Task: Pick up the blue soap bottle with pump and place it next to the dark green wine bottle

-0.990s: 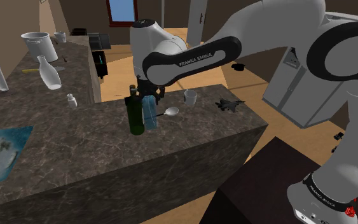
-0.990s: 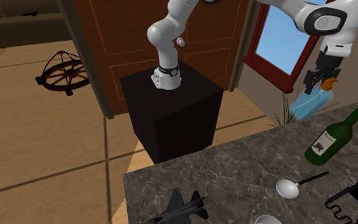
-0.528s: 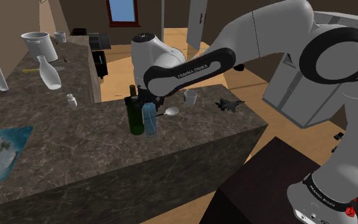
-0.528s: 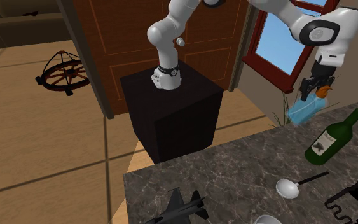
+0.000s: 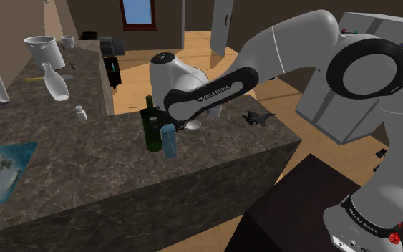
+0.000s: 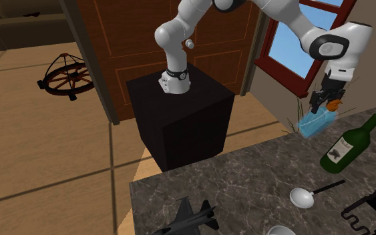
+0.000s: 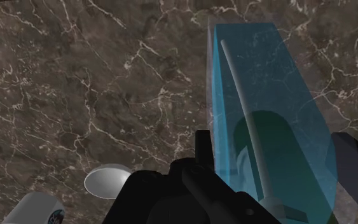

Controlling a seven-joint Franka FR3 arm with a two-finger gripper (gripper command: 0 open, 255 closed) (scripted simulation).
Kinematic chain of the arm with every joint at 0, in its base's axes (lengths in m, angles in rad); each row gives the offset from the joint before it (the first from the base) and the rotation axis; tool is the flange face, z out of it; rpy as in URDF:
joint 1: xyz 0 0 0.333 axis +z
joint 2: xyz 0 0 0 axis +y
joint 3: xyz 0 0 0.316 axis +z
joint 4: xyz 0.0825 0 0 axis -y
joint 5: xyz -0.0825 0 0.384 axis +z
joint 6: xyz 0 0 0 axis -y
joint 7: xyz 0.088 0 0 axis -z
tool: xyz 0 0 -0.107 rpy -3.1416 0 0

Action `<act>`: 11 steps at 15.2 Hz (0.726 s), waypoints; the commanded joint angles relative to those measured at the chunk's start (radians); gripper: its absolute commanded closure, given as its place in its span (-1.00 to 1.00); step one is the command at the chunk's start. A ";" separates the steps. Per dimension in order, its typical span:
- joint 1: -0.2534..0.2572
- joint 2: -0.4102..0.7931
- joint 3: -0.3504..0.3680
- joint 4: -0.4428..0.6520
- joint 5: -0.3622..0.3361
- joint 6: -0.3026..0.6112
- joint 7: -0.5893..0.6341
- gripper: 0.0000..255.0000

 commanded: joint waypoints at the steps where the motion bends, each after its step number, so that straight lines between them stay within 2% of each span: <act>1: 0.003 0.014 -0.003 -0.003 -0.004 0.017 0.007 1.00; 11: 0.011 0.096 -0.018 -0.004 -0.024 0.099 0.030 1.00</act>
